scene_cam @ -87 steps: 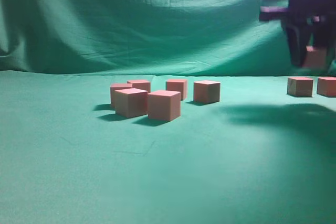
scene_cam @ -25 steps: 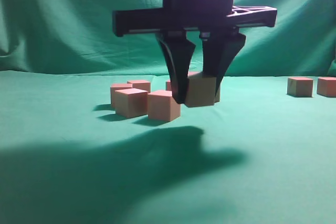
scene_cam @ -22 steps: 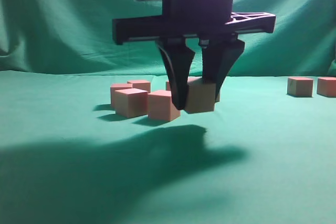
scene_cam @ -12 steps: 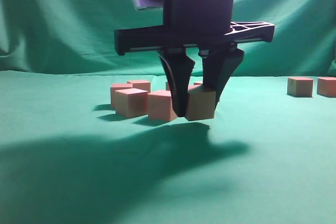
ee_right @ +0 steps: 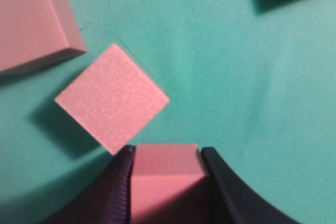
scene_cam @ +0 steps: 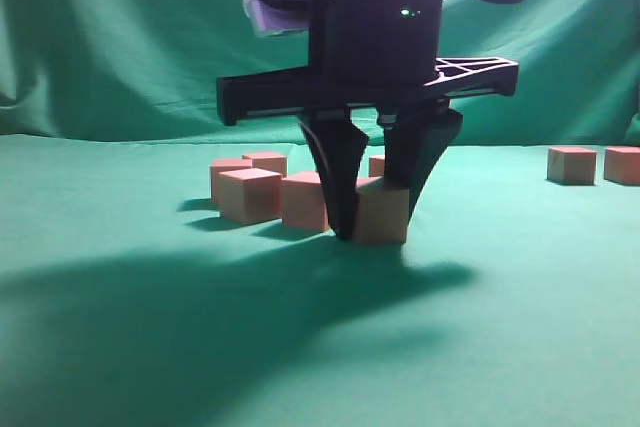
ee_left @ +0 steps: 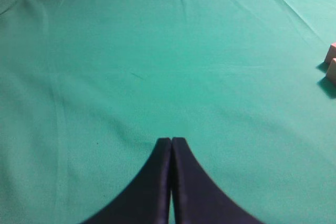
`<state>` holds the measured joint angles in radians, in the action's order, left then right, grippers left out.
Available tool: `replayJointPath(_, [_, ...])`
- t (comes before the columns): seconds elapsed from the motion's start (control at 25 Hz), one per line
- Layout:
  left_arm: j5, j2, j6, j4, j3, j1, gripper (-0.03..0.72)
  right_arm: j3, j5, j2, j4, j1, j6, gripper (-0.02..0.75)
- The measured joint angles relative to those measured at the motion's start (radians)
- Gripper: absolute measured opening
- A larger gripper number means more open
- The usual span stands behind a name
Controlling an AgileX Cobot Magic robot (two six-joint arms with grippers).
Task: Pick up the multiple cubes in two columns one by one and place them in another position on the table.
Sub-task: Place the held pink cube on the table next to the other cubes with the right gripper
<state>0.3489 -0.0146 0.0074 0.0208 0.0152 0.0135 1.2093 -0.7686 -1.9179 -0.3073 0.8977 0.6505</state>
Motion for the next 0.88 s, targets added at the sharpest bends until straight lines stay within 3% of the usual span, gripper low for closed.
replayJointPath(0.12, [0.0,0.0,0.0,0.0,0.0,0.0,0.0,0.0,0.004,-0.004,0.006,0.0,-0.015,0.271])
replayJointPath(0.32, [0.0,0.0,0.0,0.0,0.0,0.0,0.0,0.002,0.002,-0.004,0.014,-0.002,-0.036,0.559])
replayJointPath(0.44, [0.0,0.0,0.0,0.0,0.0,0.0,0.0,0.002,-0.025,0.009,0.023,-0.002,-0.05,0.661])
replayJointPath(0.76, [0.0,0.0,0.0,0.0,0.0,0.0,0.0,0.0,-0.161,0.226,-0.076,-0.002,-0.061,0.671])
replayJointPath(0.8, [0.0,0.0,0.0,0.0,0.0,0.0,0.0,0.0,-0.188,0.261,-0.101,-0.002,-0.057,0.623])
replayJointPath(0.88, [0.0,0.0,0.0,0.0,0.0,0.0,0.0,0.0,-0.248,0.345,-0.17,-0.002,-0.047,0.618])
